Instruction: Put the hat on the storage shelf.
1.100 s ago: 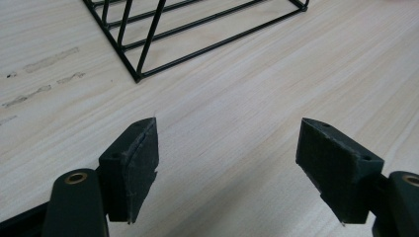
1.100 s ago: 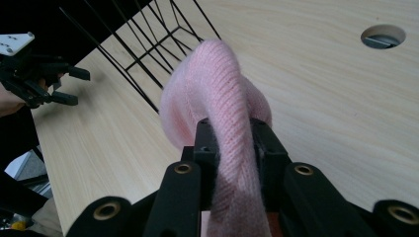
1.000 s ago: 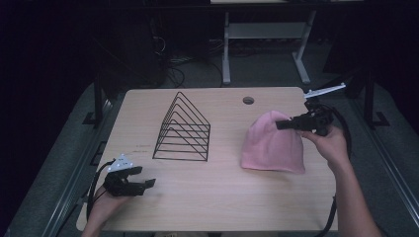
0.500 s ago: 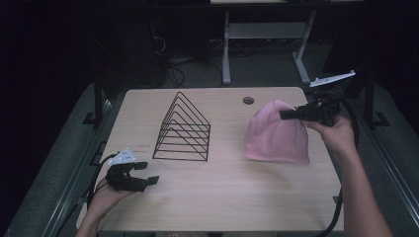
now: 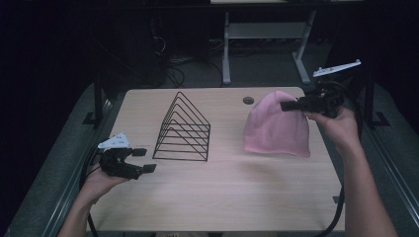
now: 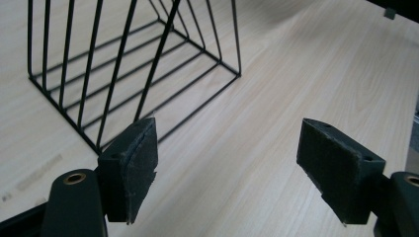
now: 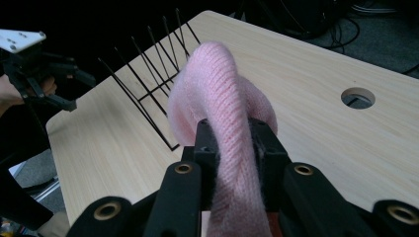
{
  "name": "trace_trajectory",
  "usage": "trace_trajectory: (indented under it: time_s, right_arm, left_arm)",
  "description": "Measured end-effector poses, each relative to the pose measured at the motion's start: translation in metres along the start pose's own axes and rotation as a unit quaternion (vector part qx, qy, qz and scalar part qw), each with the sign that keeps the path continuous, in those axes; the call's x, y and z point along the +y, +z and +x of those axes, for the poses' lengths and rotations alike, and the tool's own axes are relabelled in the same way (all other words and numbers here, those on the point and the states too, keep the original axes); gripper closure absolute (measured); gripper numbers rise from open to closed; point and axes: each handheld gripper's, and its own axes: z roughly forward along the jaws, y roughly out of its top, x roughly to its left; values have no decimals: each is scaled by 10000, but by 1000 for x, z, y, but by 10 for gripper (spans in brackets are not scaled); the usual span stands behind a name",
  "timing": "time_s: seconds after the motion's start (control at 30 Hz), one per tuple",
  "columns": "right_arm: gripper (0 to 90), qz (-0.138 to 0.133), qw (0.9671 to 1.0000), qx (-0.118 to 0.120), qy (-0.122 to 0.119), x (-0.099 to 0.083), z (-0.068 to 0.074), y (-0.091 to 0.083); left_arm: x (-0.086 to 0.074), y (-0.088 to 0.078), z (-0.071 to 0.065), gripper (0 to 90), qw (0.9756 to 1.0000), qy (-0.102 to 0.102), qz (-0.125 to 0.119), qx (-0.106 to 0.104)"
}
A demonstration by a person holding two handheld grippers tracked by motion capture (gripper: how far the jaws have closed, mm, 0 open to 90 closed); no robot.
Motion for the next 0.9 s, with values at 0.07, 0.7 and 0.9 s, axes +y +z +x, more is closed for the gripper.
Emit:
trace_trajectory:
  time_s: [0.07, 0.7, 0.9]
  right_arm:
    - [762, -22, 10000, -13, 1, 4, 2, -1]
    - [761, -130, 9991, 162, -375, 44, 25, 5]
    - [762, -132, 9983, 272, -502, 60, 34, 10]
  left_arm:
    - [10, -2, 3, 236, 9999, 79, 39, -60]
    - [66, -12, 9, 225, 9989, 403, 13, -240]
    - [80, -10, 11, 224, 9985, 455, 7, -310]
